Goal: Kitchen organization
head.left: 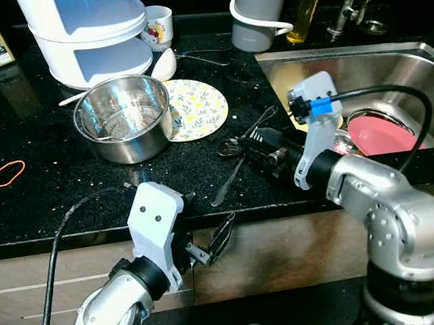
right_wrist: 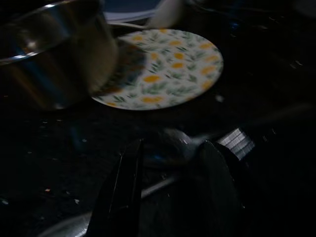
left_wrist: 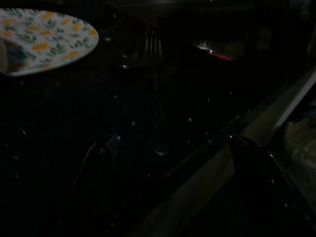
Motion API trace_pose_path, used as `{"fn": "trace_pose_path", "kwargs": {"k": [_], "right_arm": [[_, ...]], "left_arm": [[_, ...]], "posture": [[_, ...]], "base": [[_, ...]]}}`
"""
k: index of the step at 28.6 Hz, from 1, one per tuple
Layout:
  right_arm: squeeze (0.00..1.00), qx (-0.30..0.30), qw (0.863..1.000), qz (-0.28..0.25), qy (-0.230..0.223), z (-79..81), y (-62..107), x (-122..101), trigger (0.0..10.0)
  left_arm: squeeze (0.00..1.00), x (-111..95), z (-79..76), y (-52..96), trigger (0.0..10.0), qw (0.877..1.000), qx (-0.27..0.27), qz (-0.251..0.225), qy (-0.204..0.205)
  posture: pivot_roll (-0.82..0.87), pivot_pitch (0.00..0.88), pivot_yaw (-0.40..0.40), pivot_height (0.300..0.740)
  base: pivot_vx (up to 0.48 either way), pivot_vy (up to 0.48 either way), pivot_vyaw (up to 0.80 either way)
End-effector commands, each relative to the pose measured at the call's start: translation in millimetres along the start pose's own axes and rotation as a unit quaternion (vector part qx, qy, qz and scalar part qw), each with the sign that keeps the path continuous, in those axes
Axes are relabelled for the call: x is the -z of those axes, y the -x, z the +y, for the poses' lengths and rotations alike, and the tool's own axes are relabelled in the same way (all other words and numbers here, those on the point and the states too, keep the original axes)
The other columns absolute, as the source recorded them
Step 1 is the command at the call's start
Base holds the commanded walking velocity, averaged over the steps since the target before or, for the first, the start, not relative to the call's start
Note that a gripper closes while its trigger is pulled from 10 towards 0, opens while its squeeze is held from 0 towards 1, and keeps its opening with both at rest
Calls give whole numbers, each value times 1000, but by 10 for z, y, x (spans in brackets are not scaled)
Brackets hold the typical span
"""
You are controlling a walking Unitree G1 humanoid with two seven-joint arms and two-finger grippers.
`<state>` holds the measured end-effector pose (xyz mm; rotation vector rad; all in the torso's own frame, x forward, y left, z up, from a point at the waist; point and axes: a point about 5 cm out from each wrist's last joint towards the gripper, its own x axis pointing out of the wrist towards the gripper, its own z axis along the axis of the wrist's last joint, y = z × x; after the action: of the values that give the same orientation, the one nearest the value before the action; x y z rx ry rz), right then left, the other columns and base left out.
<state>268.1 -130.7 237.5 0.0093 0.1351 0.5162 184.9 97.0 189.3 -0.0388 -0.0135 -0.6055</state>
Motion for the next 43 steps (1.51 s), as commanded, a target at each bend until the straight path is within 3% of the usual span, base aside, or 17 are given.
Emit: {"fn": "trace_pose_path", "kwargs": {"k": [1,6,17,22,27,35,43], "right_arm": [[0,29,1000,0,5,-12,56,1,10000],[0,64,997,39,-5,26,119,35,10000],[0,38,995,87,-20,175,92,77,10000],[0,34,993,106,-29,230,13,126,10000],[0,28,993,110,-34,281,-50,148,10000],[0,37,990,135,-26,325,-126,248,10000],[4,36,988,141,-52,395,-175,287,10000]], "left_arm": [[0,14,16,-8,10000,1000,-5,1,-2],[0,3,33,-19,10000,1000,-9,-4,-5],[0,-42,75,-41,10000,999,-29,-14,-15],[0,-154,248,-47,10000,994,-90,-40,-36],[0,-230,329,-37,10000,990,-119,-56,-42],[0,-273,329,-32,10000,989,-123,-63,-45],[0,-286,307,-49,10000,990,-122,-65,-41]], "posture": [[9,75,-58,732],[3,76,-53,732],[3,83,-55,732],[12,83,-63,732],[20,82,-66,732],[29,84,-74,732],[37,86,-83,732]], "base": [[0,0,0],[0,0,0],[0,0,0],[0,0,0],[0,0,0],[0,0,0],[0,0,0]]}}
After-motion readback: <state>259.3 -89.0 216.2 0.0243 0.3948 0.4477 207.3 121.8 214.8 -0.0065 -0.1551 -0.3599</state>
